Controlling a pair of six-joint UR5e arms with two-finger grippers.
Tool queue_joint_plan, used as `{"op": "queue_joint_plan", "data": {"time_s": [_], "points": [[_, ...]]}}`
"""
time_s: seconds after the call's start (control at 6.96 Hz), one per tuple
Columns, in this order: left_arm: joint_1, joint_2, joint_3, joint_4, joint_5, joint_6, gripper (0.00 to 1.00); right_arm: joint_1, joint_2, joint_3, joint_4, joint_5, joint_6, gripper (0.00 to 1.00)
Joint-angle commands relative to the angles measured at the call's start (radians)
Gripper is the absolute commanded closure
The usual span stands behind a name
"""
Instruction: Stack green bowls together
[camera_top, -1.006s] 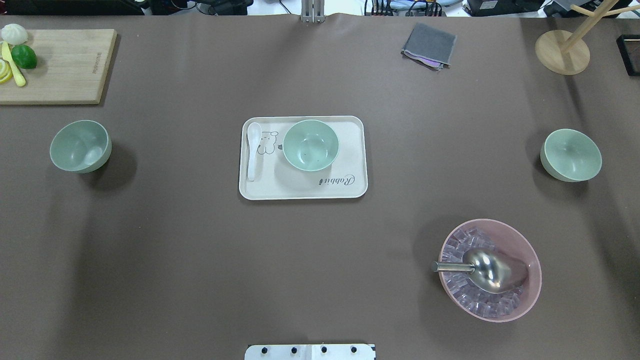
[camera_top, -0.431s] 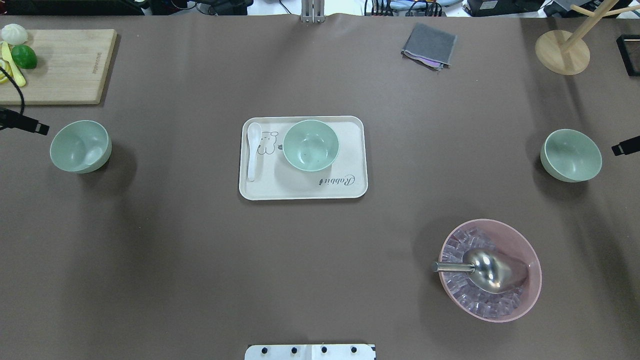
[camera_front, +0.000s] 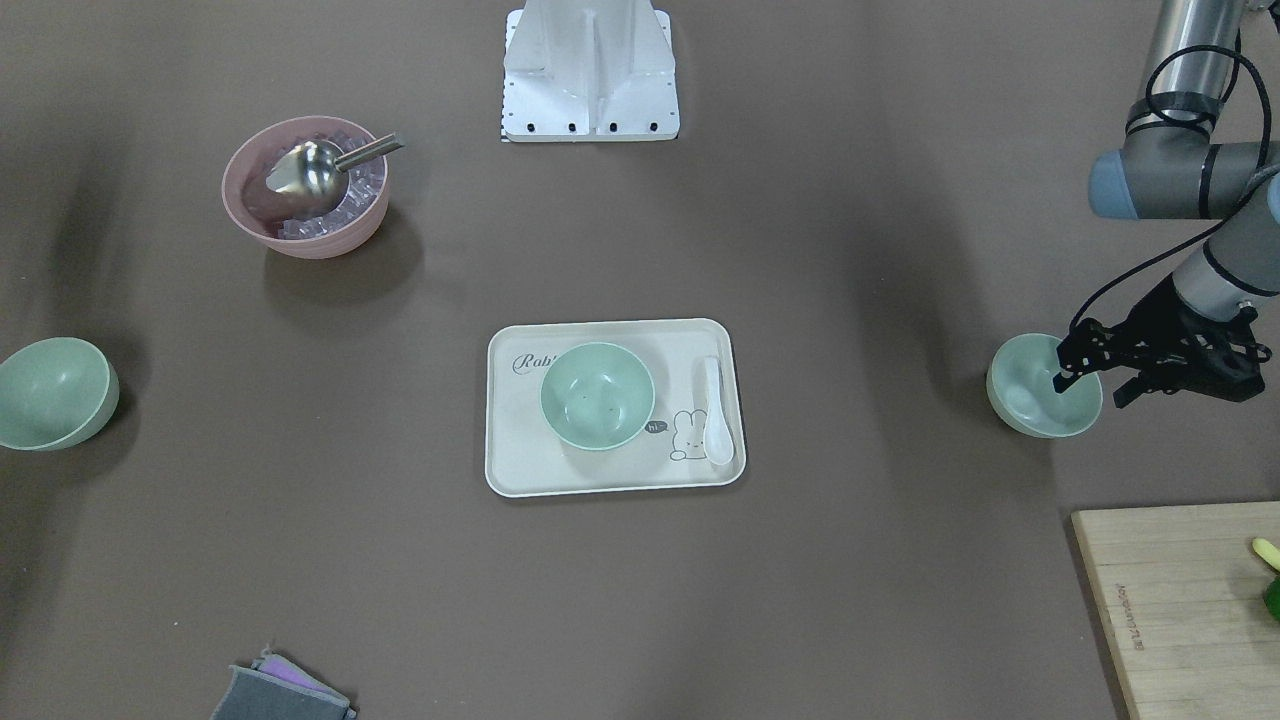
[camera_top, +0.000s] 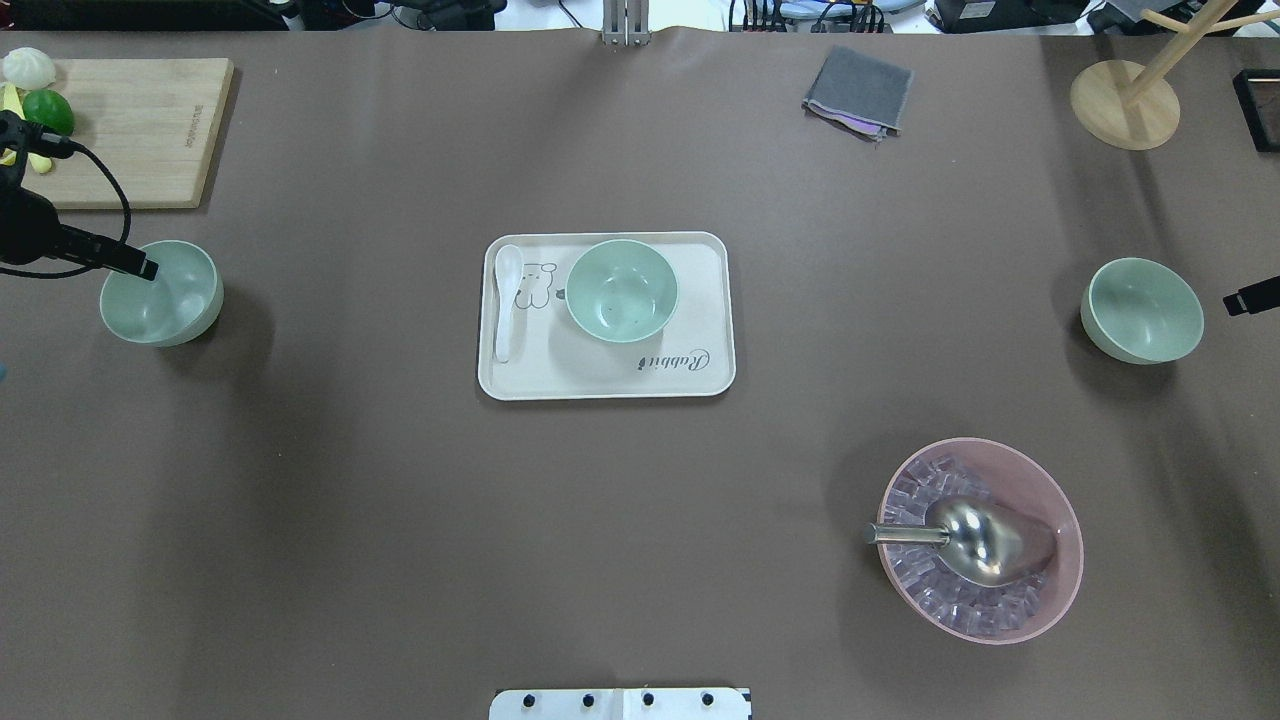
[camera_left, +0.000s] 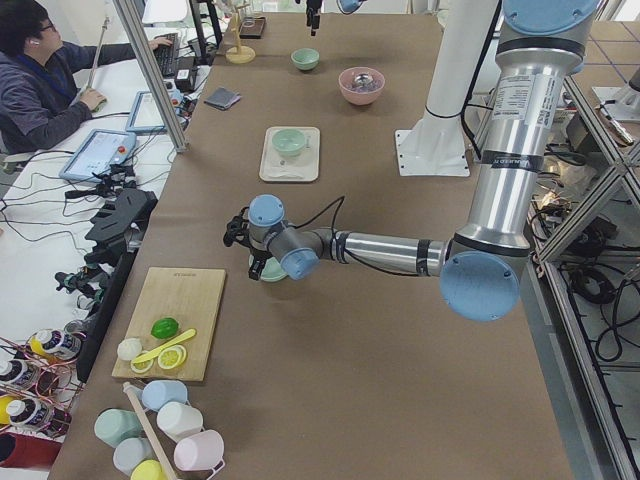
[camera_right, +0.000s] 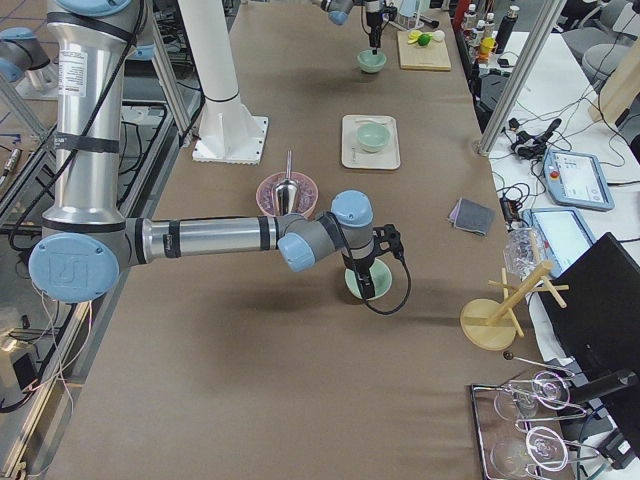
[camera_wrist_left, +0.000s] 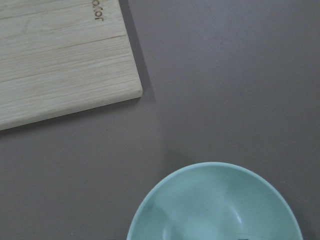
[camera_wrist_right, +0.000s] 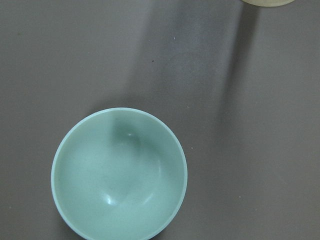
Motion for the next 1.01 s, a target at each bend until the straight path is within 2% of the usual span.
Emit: {"op": "queue_joint_plan", "data": {"time_s": [0.0, 0.14, 0.29, 0.43, 0.57, 0.72, 0.86], "points": [[0.001, 0.008, 0.025, -0.003, 0.011, 0.102, 0.34, 0.000, 0.000, 0.000, 0.001, 0.000, 0.000, 0.00], [0.002, 0.006, 0.029, -0.004, 0.011, 0.103, 0.34, -0.002, 0.000, 0.000, 0.001, 0.000, 0.000, 0.00], [0.002, 0.008, 0.037, -0.004, 0.013, 0.104, 0.42, -0.002, 0.000, 0.000, 0.001, 0.000, 0.000, 0.00], [0.002, 0.008, 0.036, -0.006, 0.013, 0.104, 0.58, -0.002, 0.000, 0.000, 0.001, 0.000, -0.001, 0.00], [0.002, 0.008, 0.034, -0.006, 0.013, 0.104, 0.82, -0.002, 0.000, 0.000, 0.001, 0.000, -0.001, 0.00], [0.002, 0.008, 0.033, -0.019, 0.014, 0.104, 1.00, -0.002, 0.000, 0.000, 0.001, 0.000, -0.001, 0.00], [0.004, 0.008, 0.025, -0.021, 0.013, 0.104, 1.00, -0.002, 0.000, -0.001, 0.001, 0.000, -0.001, 0.00]]}}
